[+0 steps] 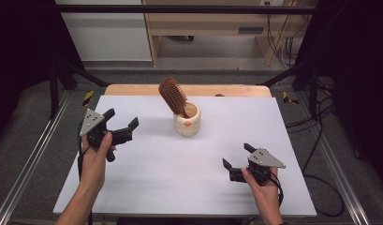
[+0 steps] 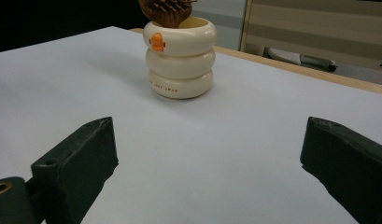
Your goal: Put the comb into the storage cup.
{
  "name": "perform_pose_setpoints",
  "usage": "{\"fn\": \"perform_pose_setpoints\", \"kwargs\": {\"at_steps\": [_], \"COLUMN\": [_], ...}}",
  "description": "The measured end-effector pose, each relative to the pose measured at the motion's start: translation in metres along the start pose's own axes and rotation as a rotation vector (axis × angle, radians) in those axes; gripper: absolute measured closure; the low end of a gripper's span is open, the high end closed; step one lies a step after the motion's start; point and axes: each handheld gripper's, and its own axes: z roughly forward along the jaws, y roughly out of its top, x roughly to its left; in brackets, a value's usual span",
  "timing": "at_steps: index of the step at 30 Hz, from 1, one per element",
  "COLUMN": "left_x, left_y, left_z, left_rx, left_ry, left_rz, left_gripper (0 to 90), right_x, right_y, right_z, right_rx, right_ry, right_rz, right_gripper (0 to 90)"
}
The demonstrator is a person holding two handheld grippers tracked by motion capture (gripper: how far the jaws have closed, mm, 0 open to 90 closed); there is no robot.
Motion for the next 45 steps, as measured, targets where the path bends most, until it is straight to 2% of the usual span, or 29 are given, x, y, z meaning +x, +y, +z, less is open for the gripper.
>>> {"fn": "perform_pose_setpoints", "kwargs": {"at_steps": [11, 17, 23, 31, 34, 41, 45], "left_x": [0.006, 0.013, 0.019, 0.021, 0.023, 0.026, 0.025], "left_y": [-0.009, -0.017, -0.016, -0.017, -0.018, -0.018, -0.019], "left_z": [-0.019, -0.026, -0.038, -0.053, -0.058, -0.068, -0.072], "left_rx": [-0.014, -0.017, -0.022, -0.023, -0.034, -0.038, -0.027], "left_ry": [0.007, 0.016, 0.028, 0.026, 0.029, 0.025, 0.02], "left_rz": [0.021, 0.002, -0.004, 0.02, 0.006, 0.008, 0.026], "left_gripper": [1.9, 1.7, 1.9, 1.6, 1.6, 1.5, 1.3], "right_x": [0.002, 0.003, 0.003, 0.002, 0.002, 0.002, 0.002], "right_y": [0.0, 0.0, 0.001, 0.0, 0.0, 0.001, 0.001], "right_z": [0.001, 0.002, 0.002, 0.002, 0.002, 0.001, 0.001], "right_rx": [-0.002, -0.002, -0.007, -0.011, -0.01, -0.013, -0.016], "right_ry": [0.011, 0.015, 0.019, 0.022, 0.021, 0.022, 0.025], "right_rz": [-0.003, -0.002, 0.006, 0.017, 0.018, 0.016, 0.023], "right_gripper": [4.1, 4.1, 4.1, 4.1, 4.1, 4.1, 4.1]}}
